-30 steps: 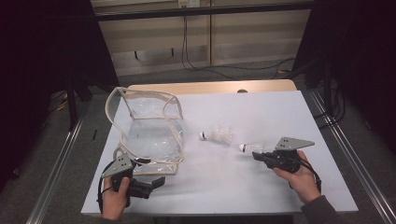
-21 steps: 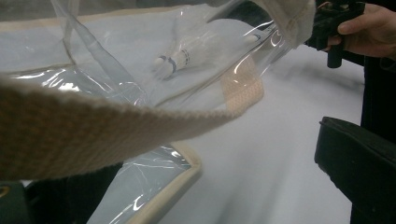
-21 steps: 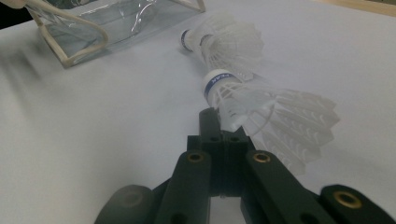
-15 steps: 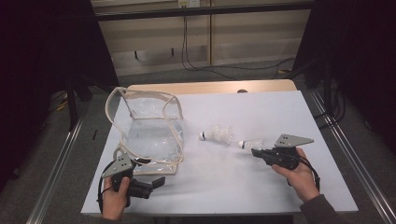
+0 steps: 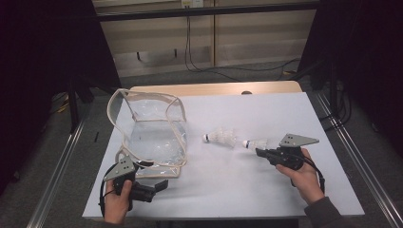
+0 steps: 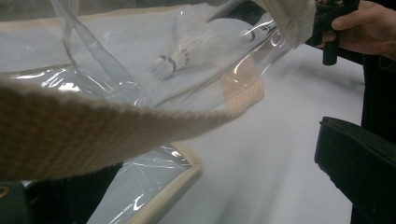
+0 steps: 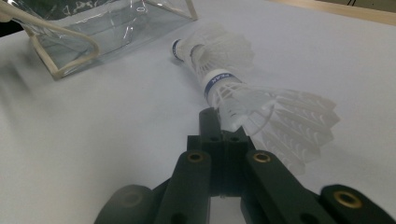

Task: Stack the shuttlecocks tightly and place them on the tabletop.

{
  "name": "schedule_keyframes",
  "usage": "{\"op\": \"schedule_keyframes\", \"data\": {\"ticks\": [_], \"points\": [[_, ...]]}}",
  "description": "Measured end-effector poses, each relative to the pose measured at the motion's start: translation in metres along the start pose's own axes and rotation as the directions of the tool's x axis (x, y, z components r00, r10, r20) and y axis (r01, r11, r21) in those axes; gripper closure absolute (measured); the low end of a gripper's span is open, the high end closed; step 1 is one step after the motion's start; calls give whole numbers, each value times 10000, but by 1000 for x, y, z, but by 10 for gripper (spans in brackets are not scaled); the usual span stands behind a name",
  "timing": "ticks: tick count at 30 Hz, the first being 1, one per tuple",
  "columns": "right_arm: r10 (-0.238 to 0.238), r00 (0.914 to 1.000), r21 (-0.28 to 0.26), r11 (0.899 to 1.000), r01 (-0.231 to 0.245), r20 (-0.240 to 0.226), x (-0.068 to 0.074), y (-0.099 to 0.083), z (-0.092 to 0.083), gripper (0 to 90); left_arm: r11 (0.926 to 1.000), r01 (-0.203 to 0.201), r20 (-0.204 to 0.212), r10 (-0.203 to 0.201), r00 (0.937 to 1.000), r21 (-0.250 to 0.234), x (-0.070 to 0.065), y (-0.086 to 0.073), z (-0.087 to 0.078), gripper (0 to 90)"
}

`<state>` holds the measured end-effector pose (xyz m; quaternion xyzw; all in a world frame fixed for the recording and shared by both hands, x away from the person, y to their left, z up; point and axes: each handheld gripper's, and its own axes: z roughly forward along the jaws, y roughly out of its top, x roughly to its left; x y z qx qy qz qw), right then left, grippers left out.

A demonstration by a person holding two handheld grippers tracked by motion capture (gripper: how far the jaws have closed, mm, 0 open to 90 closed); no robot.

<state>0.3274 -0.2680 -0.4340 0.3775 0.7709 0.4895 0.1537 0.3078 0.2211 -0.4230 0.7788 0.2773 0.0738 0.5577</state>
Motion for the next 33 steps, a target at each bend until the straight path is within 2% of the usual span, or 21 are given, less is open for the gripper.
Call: {"op": "schedule_keyframes", "data": {"ticks": [14,33], "points": [[-26,10000,177,9998,25,61,-3,1,7,900,10000,-15,2,15,10000,29,0,0,0,11],[-78,10000,149,9999,78,-2,-6,7,18,900,10000,-63,-4,63,10000,36,0,0,0,11]]}}
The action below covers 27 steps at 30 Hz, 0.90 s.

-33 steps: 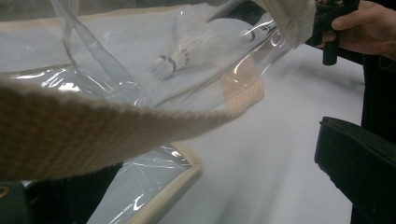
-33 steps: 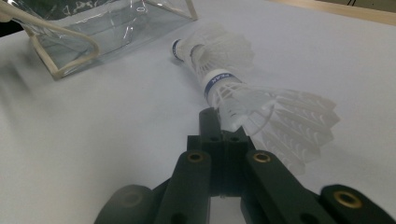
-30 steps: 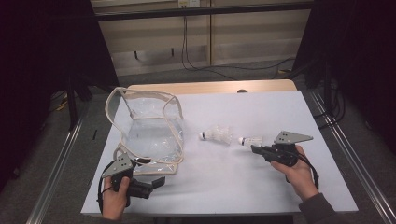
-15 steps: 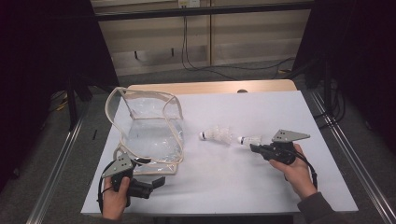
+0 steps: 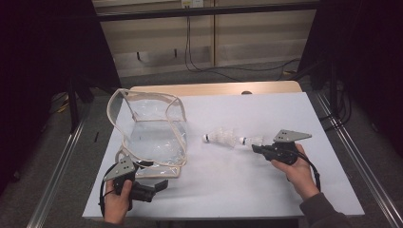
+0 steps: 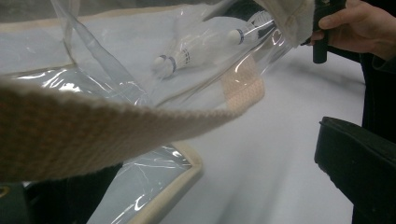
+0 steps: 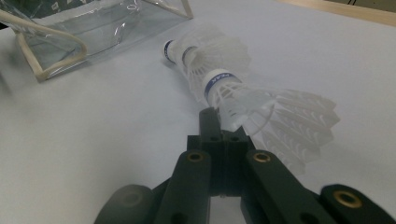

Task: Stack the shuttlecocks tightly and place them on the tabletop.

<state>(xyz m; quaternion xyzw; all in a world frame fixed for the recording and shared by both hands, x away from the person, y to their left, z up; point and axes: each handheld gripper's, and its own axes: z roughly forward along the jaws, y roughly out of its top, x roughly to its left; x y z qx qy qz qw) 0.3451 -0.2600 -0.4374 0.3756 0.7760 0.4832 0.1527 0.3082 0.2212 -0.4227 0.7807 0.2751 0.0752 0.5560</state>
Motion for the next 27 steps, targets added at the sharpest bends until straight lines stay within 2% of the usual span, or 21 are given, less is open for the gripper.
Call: {"op": "schedule_keyframes", "data": {"ticks": [27], "points": [[-100,9999,44,9999,100,-31,-3,6,12,900,10000,-3,9,3,10000,5,0,0,0,11]]}}
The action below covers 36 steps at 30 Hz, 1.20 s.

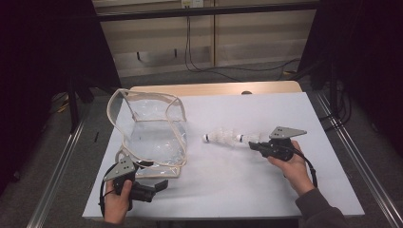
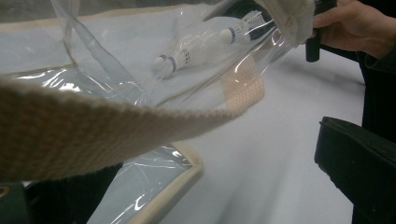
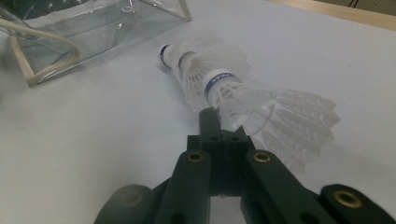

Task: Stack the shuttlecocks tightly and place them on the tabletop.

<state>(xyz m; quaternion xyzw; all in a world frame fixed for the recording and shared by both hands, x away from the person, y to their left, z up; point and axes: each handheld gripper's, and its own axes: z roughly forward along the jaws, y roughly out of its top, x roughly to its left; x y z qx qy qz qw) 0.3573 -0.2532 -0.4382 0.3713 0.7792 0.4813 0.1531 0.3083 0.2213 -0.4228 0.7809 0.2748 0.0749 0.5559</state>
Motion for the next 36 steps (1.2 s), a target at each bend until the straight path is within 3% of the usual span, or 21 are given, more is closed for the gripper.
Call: {"op": "schedule_keyframes", "data": {"ticks": [7,36], "points": [[31,9999,7,10000,-31,145,0,0,2,900,10000,3,-5,-3,10000,-6,0,0,0,11],[-95,10000,132,9999,96,-30,0,6,16,900,10000,10,-1,-10,10000,-14,0,0,0,11]]}}
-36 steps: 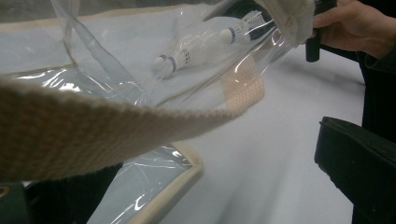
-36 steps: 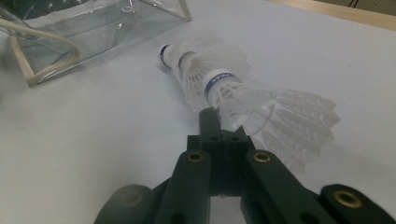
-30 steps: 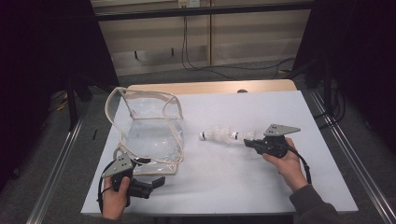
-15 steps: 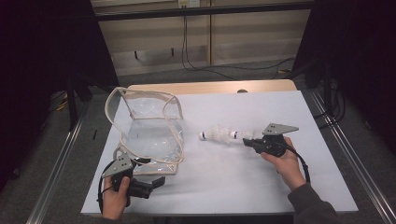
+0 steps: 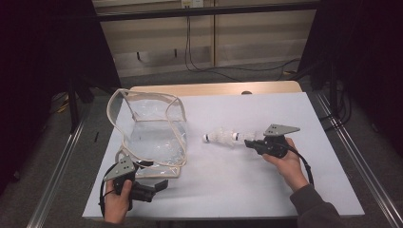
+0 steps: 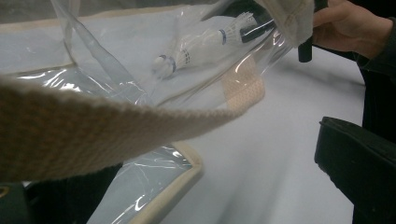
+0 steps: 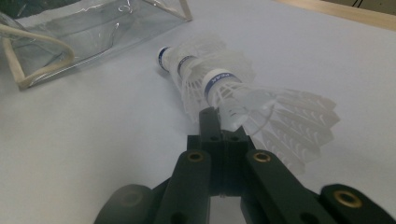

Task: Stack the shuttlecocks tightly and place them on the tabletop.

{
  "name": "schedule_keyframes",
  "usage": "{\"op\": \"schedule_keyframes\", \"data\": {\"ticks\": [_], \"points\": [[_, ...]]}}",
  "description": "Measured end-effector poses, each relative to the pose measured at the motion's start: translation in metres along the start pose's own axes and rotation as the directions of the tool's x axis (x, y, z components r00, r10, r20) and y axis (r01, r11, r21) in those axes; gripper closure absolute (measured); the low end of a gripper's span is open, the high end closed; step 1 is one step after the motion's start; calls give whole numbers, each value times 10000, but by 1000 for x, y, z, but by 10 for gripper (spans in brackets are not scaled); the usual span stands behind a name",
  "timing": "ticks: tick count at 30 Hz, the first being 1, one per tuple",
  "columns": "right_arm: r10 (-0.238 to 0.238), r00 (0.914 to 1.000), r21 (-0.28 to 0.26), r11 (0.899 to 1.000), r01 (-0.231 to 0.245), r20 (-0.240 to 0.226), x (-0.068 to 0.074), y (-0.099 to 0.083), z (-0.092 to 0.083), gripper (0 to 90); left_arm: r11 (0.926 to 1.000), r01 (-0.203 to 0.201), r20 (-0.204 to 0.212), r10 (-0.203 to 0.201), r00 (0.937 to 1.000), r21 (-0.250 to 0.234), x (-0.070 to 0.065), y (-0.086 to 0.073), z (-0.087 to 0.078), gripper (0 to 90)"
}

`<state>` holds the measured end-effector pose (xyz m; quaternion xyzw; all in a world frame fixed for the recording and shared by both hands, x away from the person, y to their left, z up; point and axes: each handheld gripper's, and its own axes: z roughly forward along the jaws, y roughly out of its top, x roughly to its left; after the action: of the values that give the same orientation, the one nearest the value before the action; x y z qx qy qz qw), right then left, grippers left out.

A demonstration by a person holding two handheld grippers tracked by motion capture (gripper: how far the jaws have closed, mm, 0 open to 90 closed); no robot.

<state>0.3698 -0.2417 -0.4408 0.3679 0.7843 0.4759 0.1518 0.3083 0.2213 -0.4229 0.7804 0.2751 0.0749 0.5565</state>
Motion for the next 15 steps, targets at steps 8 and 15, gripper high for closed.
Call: {"op": "schedule_keyframes", "data": {"ticks": [8,15], "points": [[34,10000,-33,10000,-35,-48,0,2,6,900,10000,0,0,0,10000,7,0,0,0,11],[55,10000,-8,10000,-55,-36,-1,2,8,900,10000,1,5,-1,10000,1,0,0,0,11]]}}
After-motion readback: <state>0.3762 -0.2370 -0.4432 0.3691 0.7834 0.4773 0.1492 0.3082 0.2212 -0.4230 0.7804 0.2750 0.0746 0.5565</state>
